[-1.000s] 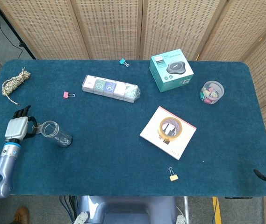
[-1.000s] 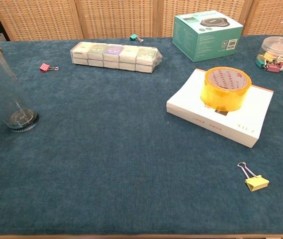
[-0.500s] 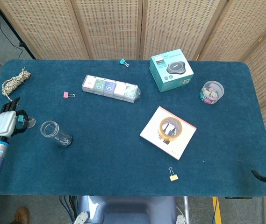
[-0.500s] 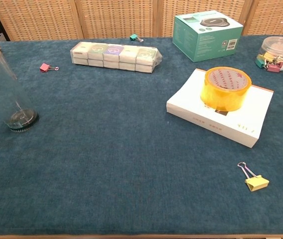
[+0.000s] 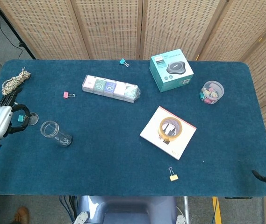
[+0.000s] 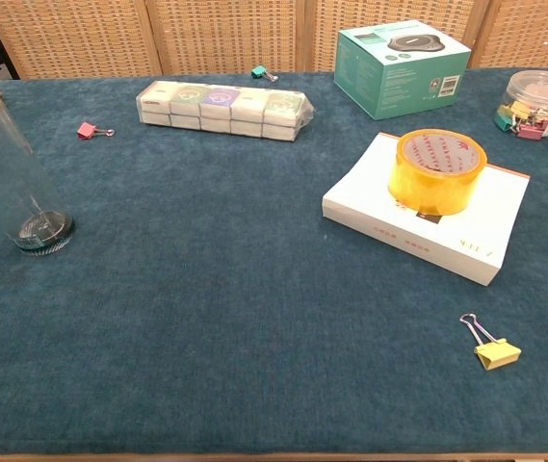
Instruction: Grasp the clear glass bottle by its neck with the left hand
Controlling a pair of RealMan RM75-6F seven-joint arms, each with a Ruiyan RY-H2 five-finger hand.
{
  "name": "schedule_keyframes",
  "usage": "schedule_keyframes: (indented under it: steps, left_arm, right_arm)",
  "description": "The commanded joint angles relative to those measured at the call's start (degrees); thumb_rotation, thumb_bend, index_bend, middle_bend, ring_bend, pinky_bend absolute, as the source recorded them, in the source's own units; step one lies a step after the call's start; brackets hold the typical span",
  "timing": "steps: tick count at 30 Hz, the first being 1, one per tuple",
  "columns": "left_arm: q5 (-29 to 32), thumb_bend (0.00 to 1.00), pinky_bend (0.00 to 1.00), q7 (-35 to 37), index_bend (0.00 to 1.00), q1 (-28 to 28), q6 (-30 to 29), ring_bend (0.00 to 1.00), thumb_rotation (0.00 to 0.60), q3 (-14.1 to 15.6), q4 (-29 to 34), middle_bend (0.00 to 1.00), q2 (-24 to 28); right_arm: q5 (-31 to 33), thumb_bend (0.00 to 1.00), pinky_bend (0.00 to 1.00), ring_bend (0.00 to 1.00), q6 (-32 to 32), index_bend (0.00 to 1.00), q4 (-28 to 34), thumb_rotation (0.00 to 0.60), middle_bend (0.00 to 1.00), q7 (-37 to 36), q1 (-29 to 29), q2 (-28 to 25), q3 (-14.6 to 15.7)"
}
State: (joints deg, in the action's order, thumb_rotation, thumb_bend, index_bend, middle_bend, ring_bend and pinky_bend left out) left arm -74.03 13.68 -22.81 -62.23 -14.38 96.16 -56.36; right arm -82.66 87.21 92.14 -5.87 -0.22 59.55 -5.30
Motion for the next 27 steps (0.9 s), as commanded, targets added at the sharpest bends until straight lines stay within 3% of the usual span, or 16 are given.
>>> schedule_keyframes:
  steps: [1, 9, 27]
  left_arm:
    - [-1.74, 0.51, 0.0, -0.59, 0.61, -0.08, -0.83, 0.0, 0.6, -0.26, 5.19, 0.0, 3.37]
    - [-0.68, 0.51, 0.0, -4.0, 0.61, -1.1, -1.03, 0.0, 0.6, 0.25, 8.47, 0.0, 3.12]
    - [-0.69, 0.5, 0.0, -4.24, 0.61, -2.41, 0.27, 0.0, 0.6, 2.52, 7.33, 0.0, 1.0]
  right_arm:
    - [0.05, 0.0, 0.0, 0.0, 0.01, 0.0, 0.05, 0.6, 0.0, -0.13, -0.03, -0.06, -0.01]
    - [0.21, 0.0, 0.0, 0.0, 0.15, 0.0, 0.07, 0.6, 0.0, -0.81, -0.18, -0.43, -0.11]
    - [0.31, 0.0, 0.0, 0.0, 0.15, 0.0, 0.03, 0.6, 0.0, -1.19, -0.22, -0.57, -0.19]
